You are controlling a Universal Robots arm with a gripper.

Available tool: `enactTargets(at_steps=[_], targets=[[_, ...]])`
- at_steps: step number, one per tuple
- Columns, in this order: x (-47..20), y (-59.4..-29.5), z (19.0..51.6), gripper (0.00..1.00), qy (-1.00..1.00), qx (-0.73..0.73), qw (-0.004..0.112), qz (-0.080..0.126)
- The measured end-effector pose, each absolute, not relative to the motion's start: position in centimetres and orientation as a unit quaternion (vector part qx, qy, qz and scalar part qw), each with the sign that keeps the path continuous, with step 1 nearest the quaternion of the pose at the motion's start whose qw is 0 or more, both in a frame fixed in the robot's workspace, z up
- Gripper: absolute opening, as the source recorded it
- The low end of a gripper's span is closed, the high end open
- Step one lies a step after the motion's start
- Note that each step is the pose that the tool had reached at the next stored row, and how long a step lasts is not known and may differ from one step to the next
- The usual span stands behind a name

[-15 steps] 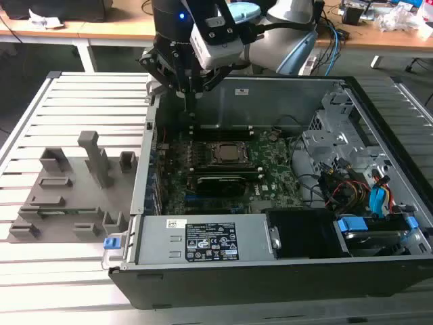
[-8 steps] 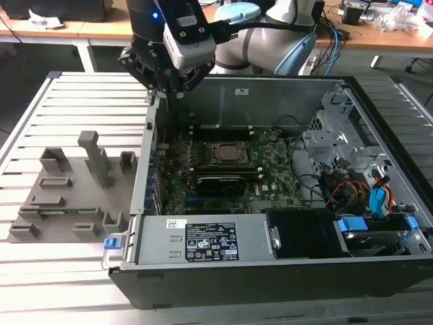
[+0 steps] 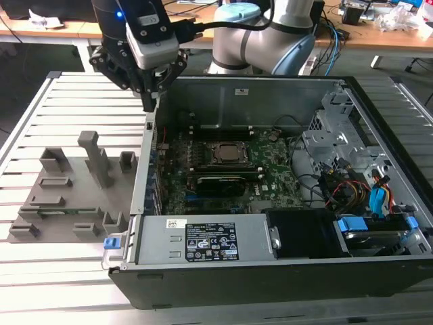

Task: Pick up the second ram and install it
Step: 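Reach for the second ram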

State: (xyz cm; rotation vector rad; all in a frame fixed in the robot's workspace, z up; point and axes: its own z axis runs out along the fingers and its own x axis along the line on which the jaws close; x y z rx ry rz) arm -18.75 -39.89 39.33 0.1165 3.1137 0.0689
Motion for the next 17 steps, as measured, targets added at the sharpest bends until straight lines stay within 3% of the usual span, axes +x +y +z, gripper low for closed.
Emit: enactTargets(at_steps=[17], targets=[[-24.3,-39.9,39.3,0.11,0.999,0.037,0.013,0.022]])
